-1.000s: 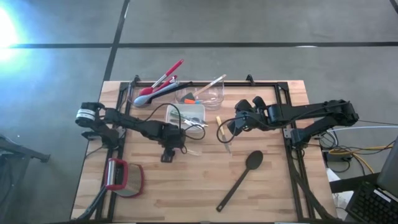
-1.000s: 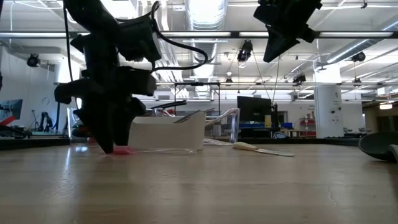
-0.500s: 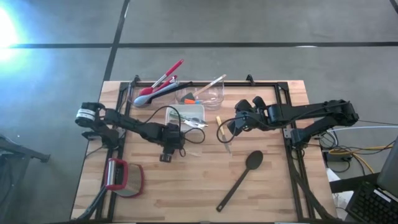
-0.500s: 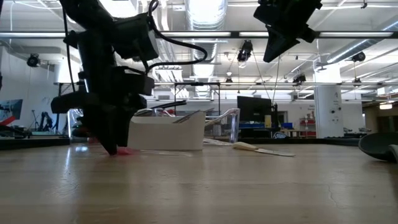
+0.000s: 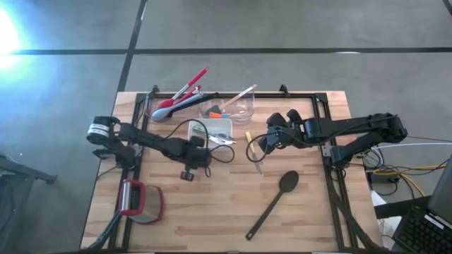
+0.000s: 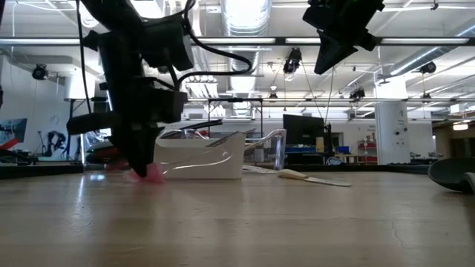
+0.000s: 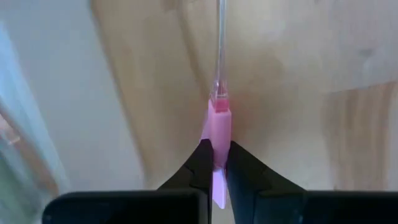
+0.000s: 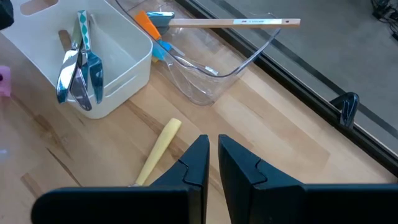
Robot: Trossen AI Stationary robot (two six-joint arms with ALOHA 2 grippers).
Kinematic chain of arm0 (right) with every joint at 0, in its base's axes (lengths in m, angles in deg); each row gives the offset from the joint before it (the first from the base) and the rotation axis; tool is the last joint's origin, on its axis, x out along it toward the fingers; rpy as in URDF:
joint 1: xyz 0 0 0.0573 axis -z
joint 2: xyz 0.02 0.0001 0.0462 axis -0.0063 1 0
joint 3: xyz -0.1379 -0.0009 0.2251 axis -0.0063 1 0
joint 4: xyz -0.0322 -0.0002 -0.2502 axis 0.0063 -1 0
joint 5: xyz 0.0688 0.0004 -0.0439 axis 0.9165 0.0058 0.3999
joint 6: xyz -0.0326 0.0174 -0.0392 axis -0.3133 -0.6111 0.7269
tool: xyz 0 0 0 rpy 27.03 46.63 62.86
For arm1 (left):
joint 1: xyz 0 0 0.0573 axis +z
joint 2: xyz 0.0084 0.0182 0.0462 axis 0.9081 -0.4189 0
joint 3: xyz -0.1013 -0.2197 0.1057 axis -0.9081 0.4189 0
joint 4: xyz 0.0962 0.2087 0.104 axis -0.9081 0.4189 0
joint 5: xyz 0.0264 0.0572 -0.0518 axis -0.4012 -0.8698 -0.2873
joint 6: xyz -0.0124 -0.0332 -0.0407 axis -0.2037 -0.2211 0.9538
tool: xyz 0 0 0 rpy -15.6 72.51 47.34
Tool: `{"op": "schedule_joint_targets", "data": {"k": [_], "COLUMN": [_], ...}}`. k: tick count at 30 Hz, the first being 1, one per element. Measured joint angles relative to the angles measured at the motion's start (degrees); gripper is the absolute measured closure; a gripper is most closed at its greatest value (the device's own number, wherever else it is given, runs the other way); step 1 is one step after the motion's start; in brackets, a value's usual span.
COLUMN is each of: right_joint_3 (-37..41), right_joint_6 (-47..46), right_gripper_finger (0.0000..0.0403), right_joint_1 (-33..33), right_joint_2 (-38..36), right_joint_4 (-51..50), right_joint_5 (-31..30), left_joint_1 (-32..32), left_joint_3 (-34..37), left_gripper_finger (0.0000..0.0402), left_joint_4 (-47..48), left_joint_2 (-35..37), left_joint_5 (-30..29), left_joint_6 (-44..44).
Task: Pick & Place Kitchen Items
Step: Put the pink spatula into the right transparent bin
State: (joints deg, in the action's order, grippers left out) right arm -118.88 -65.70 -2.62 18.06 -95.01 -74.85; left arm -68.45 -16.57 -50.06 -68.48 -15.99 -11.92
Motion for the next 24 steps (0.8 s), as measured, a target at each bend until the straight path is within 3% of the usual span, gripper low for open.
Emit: {"op": "schedule_joint_targets", "data": {"k": [6, 12, 18, 24], "right_joint_3": [-0.01, -0.01, -0.02, -0.02], "right_joint_6": [0.00, -0.02, -0.09, -0.91], "right_gripper_finger": [0.0374, 0.0374, 0.0374, 0.0374], "right_joint_1": [0.00, 0.00, 0.02, 0.07], "right_joint_2": [0.00, 0.00, -0.28, -0.50], "right_joint_4": [-0.01, -0.43, -2.49, -4.74], "right_joint_5": [-0.01, 0.28, 4.51, 4.50], "left_joint_1": [0.03, -0.01, 0.57, 7.58], "left_joint_3": [-4.33, -9.15, -12.23, -15.35], "left_gripper_finger": [0.0376, 0.0376, 0.0376, 0.0376], "left_joint_4": [4.25, 6.83, 7.03, 2.28], "left_joint_2": [0.11, 0.76, 5.12, 10.26], "left_joint_5": [-3.28, 0.22, 2.06, 0.36], "left_joint_6": [-0.87, -0.79, -0.51, -4.67]}}
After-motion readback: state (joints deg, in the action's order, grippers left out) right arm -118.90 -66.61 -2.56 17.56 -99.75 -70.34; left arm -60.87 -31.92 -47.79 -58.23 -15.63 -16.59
